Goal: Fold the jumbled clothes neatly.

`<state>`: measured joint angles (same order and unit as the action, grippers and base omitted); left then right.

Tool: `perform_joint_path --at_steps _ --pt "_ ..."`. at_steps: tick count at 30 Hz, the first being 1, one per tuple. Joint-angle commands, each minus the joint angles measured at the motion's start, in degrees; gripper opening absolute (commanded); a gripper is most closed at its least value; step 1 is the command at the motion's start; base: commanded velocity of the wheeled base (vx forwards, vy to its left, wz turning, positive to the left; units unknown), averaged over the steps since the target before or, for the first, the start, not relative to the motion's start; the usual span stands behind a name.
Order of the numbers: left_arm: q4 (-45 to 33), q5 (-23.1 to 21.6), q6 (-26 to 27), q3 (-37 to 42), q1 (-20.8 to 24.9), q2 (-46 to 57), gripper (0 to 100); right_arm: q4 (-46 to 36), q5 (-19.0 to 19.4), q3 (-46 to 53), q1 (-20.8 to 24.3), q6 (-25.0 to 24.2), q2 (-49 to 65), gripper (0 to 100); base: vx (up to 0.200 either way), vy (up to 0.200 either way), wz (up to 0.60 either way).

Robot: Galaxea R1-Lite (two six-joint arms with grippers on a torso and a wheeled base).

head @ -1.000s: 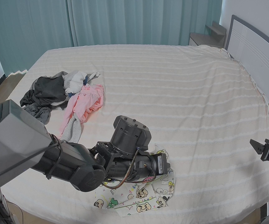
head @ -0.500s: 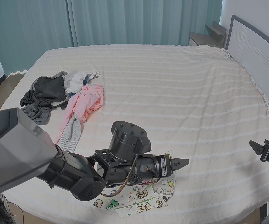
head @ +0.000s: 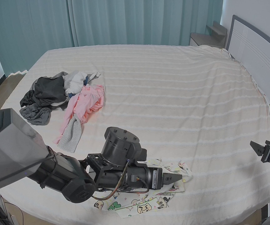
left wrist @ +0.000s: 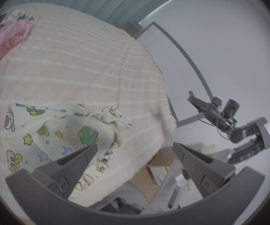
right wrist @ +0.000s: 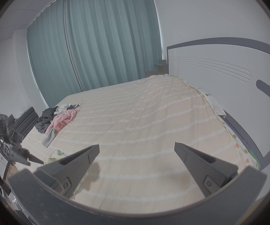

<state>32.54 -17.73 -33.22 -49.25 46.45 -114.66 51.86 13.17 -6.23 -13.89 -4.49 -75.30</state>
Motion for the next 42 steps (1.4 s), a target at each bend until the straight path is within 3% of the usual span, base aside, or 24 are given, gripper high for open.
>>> perform_joint_path --at_steps 1,8,10,15,18,19,20,21,26,31,42 --pt "0.4 -6.5 0.6 4.9 -1.9 4.5 100 0.1 0.0 -0.1 0.0 0.0 0.0 100 0.0 0.0 0.0" --pt "1.4 -6.4 0.5 7.4 -4.7 9.2 100 0.0 0.1 0.3 0.3 0.0 0.0 100 0.0 0.0 0.0" --pt "1.4 -6.5 -0.1 9.3 -7.5 13.9 100 0.0 0.5 1.3 1.5 0.0 0.3 100 0.0 0.0 0.0" --pt "1.3 -6.7 -5.6 14.8 -16.7 26.1 100 -0.3 -0.3 2.2 14.9 -0.1 0.6 100 0.0 0.0 0.0" --pt "1.5 -6.8 -9.7 17.2 -20.5 29.1 100 -0.9 -4.4 -0.6 22.8 -0.2 -2.7 100 0.0 0.0 0.0" --pt "1.5 -6.8 -9.7 17.2 -20.5 29.1 100 -0.9 -4.4 -0.6 22.8 -0.2 -2.7 100 0.0 0.0 0.0" --pt "1.5 -6.7 -12.1 18.6 -22.4 30.6 100 -2.6 -9.9 -3.5 30.1 -0.4 -5.9 100 0.0 0.0 0.0" --pt "1.9 -6.6 -12.7 19.5 -22.7 31.3 100 -3.3 -11.6 -4.8 33.1 -1.0 -7.8 100 0.0 0.0 0.0" --pt "8.1 -6.4 -14.1 23.5 -23.3 34.5 100 -3.8 -13.7 -12.2 44.0 -5.8 -18.6 100 0.0 0.0 0.0" --pt "9.3 -6.4 -14.3 25.3 -25.6 35.4 100 -3.7 -19.8 -19.6 52.0 -6.4 -29.8 100 0.0 0.0 0.0" --pt "9.6 -6.5 -14.2 26.0 -28.2 35.2 100 -7.1 -23.0 -31.6 59.3 -6.3 -43.9 100 0.0 0.0 0.0"
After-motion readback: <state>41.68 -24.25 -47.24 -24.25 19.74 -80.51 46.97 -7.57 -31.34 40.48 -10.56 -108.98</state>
